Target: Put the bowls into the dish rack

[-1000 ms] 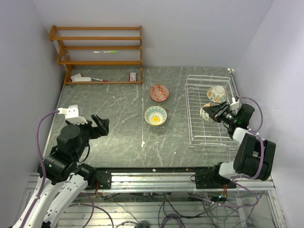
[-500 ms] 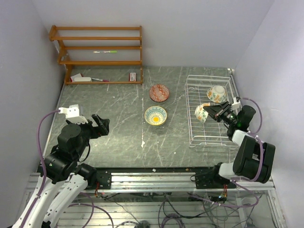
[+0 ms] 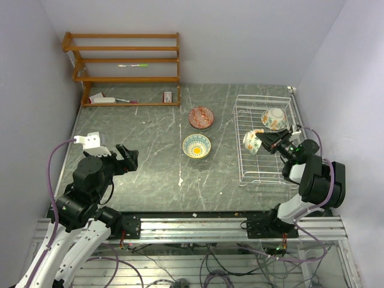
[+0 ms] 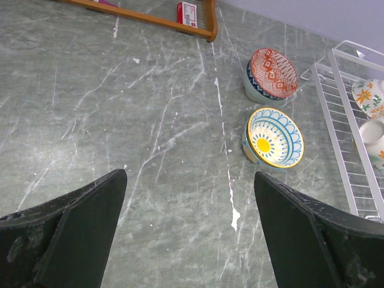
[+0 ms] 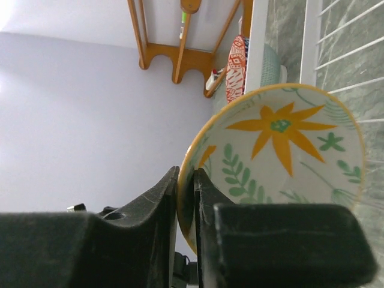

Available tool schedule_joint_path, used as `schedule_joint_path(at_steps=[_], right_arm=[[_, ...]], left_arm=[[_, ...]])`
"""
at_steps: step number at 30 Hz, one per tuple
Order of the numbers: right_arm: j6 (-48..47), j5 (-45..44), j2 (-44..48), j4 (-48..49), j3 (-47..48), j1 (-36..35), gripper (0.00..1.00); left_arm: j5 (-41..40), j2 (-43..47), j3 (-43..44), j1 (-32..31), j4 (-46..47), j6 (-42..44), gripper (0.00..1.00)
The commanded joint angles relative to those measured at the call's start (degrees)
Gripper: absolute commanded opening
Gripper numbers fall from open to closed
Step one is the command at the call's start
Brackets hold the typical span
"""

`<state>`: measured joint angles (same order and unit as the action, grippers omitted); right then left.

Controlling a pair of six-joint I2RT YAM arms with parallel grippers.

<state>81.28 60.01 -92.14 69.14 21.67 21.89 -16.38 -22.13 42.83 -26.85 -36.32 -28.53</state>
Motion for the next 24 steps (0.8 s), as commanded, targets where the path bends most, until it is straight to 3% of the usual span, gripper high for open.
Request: schedule_joint_path(at_steps=[1,6,9,15,24], right_arm=[[-2.89,-1.42,-3.5,-2.39,-2.82,-0.18,0.17],[-21.43,-9.1,6.71,-34.19,2.8,-0.16,0.29],[-27.56,-12.31,10.14,-43.24,5.44,-0.17,0.31],[-20.51,-8.15,7.85,-31.58,2.6,-0.17,0.16],[-12.44,-6.24,13.59,-23.99,3.17,-1.03,0.13]], left_arm=[[-0.93,0.01,1.73,-0.39,0.02,-0.09,0.98],[-0.97,0.16,1.73,-0.39,-0.07,-0.12,0.98],[-1.03,0.37,1.73,-0.35,-0.07,-0.21,0.98],[-0.93,0.65,1.64,-0.39,0.02,-0.17,0.98],[-1.06,0.62,1.69,-0.39,-0.07,-0.21,0.98]])
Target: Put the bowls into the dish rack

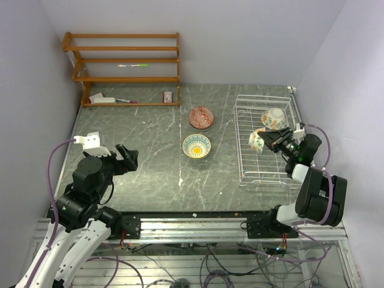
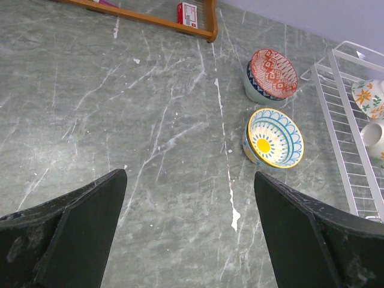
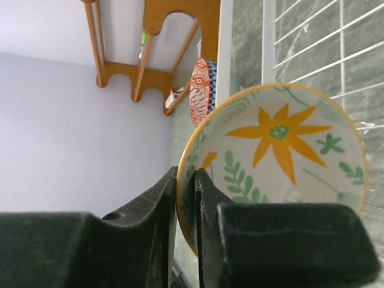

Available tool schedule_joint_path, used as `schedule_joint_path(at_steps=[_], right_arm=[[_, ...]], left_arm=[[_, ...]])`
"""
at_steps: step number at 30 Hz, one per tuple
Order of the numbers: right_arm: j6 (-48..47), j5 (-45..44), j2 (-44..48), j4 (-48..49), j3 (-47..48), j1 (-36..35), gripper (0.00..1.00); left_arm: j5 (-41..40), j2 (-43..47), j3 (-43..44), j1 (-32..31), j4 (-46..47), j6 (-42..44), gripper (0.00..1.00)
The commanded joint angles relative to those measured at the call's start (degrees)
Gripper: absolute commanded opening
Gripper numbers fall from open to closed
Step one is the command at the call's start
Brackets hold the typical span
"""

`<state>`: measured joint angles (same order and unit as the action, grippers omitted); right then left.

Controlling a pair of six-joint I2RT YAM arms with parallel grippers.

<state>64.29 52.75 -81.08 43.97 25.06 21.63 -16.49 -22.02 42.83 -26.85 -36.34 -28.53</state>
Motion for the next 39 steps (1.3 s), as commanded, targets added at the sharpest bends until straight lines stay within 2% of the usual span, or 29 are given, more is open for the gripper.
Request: schedule_joint_path(at_steps=[1,10,14,18,23,32,39], right_arm=[[5.46,0.73,2.63,2.37,0.11,-1.12,0.13],[16.62,-1.71,-6.55,19.44,0.34,-4.72,0.09],[17.1,-3.15,-9.65,20.73,0.89,-5.21,0.08],[14.12,-4.72,-9.95,16.45,0.0,-5.15,0.1],[8.22,-7.62,-9.26,5.73,-0.94,-4.96,0.17],[3.44,-11.65,-7.75,-1.97,-2.54,-4.34,0.26],[-2.55,-16.63,-0.83,-13.16,0.34,-4.31,0.36]], left_arm=[[-0.98,0.51,1.73,-0.39,-0.05,-0.21,0.98],[-1.09,0.48,1.73,-0.34,-0.14,-0.28,0.98],[-1.28,0.56,1.73,-0.39,-0.2,-0.3,0.98],[-1.35,0.7,1.73,-0.39,-0.23,-0.3,0.98],[-1.13,0.49,1.73,-0.38,-0.14,-0.26,0.98],[-0.91,0.89,1.64,-0.35,-0.05,-0.22,0.98],[-0.91,0.91,1.65,-0.37,-0.05,-0.25,0.98]])
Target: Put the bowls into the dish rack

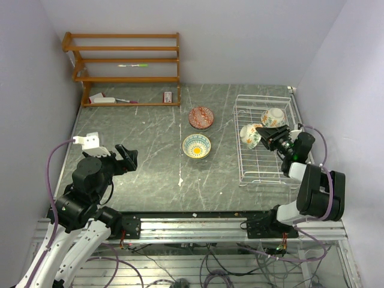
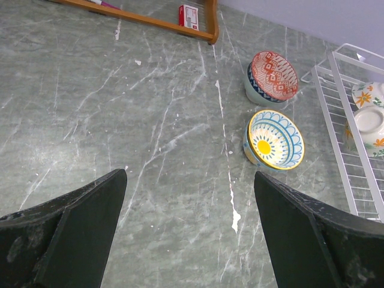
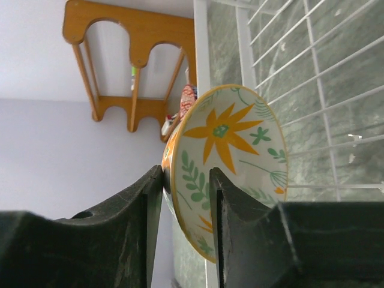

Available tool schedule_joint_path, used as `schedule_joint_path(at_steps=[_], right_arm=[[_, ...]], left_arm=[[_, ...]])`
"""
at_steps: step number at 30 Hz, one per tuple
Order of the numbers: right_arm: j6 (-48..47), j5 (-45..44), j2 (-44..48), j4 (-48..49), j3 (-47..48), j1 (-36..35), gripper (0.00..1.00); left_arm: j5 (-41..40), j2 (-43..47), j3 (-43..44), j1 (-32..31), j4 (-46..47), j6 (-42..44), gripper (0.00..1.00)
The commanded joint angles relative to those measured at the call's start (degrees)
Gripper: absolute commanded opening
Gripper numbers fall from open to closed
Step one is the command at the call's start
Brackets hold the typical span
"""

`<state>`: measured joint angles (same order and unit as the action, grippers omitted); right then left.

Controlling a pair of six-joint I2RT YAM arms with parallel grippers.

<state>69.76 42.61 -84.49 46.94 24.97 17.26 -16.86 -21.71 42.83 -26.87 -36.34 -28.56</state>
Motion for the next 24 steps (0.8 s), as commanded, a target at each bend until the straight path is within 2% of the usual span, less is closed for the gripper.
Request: schedule_joint_path(at_steps=[1,6,14,20,24], right_arm=[[-9.25,-7.67,4.43,-18.5,1.2,0.06,0.37],[-14.28,-11.67,8.89,-27.01,4.19,0.06,0.43],[-14.73,-11.08,7.63,-26.75,4.04,0.06,0.45],[-17.6,-14.0,9.83,-31.06,5.36,0.06,0.45],[-19.57,-16.01,11.12,-33.89,6.27,0.05,0.51]], left_arm=[[-0.59,0.76,1.65,-0.37,-0.05,-0.22,0.98],[-0.54,0.93,1.64,-0.35,0.04,-0.18,0.98],[-0.41,1.13,1.64,-0.34,0.03,-0.2,0.98],[-0.37,1.09,1.64,-0.37,0.04,-0.19,0.98],[-0.36,1.23,1.56,-0.37,0.1,-0.21,0.98]])
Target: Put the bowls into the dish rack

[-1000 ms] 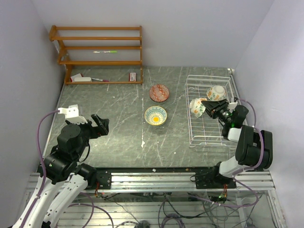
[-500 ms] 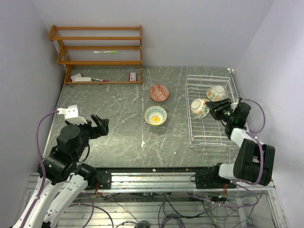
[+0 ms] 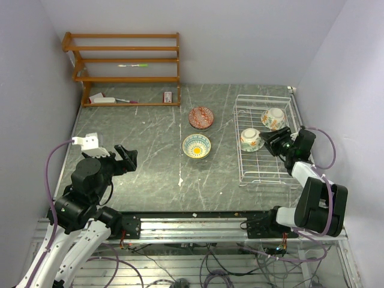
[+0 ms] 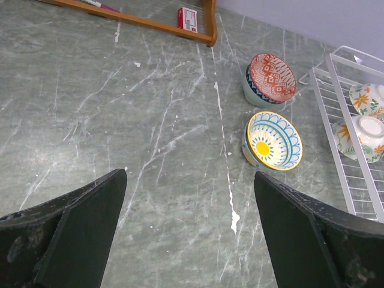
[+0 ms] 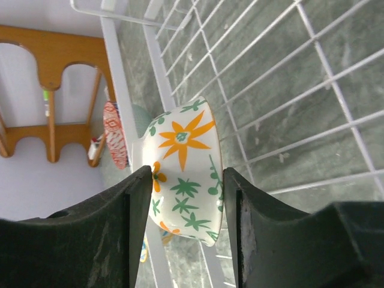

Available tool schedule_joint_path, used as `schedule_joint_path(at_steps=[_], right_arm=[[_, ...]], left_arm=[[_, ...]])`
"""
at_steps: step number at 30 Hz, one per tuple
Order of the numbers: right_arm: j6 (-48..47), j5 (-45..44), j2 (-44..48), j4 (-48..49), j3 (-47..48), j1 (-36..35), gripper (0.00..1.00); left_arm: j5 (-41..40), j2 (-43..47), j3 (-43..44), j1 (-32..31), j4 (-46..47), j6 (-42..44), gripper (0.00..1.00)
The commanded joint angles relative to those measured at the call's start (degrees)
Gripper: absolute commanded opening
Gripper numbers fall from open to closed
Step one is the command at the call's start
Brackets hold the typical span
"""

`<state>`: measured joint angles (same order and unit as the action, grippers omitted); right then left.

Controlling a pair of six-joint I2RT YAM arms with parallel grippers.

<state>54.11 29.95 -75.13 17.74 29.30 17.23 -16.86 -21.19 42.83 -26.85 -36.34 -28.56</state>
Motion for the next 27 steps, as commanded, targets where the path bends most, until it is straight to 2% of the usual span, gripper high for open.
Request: schedule_joint_path(at_steps=[1,5,20,23,27], right_arm=[[-4.64,-3.98,1.89,-5.78,2.43,0.08,0.53],[-6.86,-5.61,2.61,-8.65,3.6,0.09,0.61],[-16.41,-11.83,5.54,-17.83,7.62,-0.07,0.65],[-20.09,-16.11,6.41,-21.39,10.45,-2.33,0.66],[-25.48,-24.95,5.73,-27.8,16.13,-9.48,0.67]], left_arm=[[-0.32,0.74,1.56,-0.38,0.12,-0.19,0.98],[-0.1,0.68,1.55,-0.39,0.13,-0.12,0.98],[0.07,0.52,1.56,-0.39,0.21,-0.04,0.98],[0.08,0.37,1.56,-0.39,0.21,-0.03,0.98],[-0.02,0.21,1.6,-0.39,0.14,-0.08,0.98]])
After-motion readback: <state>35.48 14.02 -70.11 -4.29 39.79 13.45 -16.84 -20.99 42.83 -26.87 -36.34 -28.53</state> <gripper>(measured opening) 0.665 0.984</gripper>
